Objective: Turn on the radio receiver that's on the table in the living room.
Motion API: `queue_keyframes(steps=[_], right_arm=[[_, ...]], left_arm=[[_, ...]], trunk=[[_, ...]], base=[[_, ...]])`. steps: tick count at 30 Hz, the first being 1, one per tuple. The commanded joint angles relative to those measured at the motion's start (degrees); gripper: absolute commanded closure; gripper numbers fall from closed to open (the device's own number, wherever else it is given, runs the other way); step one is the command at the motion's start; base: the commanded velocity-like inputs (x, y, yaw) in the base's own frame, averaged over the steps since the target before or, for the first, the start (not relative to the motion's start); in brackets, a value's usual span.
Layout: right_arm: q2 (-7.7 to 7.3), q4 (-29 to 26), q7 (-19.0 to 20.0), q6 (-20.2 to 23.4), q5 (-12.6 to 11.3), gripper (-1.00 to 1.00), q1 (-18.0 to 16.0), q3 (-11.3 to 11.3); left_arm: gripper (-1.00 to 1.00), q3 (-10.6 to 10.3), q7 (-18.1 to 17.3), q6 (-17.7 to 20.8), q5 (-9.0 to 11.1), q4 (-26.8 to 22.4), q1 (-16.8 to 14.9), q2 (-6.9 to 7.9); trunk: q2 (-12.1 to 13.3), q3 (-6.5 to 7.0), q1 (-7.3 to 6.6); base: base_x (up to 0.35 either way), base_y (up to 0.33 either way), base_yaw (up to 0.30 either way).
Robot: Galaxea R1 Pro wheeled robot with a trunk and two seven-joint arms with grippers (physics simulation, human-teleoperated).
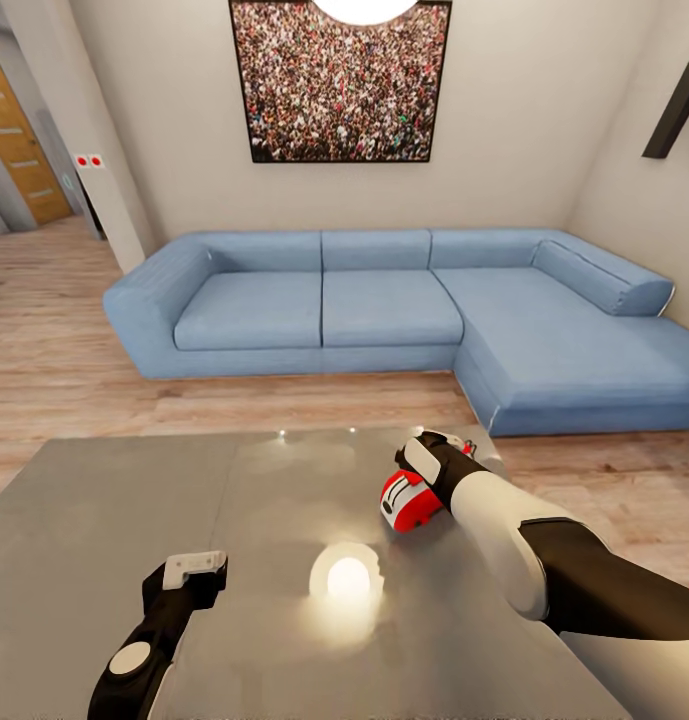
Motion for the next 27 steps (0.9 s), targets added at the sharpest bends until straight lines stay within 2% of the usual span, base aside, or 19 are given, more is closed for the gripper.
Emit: queue_keyframes(steps=[1,27], right_arm=[[0.00,0.00,0.00,0.00,0.00,-1.00,0.00,0.00],[0.00,-0.01,0.61,-0.09,-0.08,-1.00,0.00,0.08]], left_arm=[[-1.00,0.00,-0.01,0.00,0.00,0.00,-0.02,0.00],[-1.00,0.00,0.01,0.00,-0.03,0.00,0.00,0.00]], trunk=[[0.00,-0.10,0.00],[0.00,-2.29,0.00]], base=[[0.000,0.000,0.000],[0.000,0.000,0.000]])
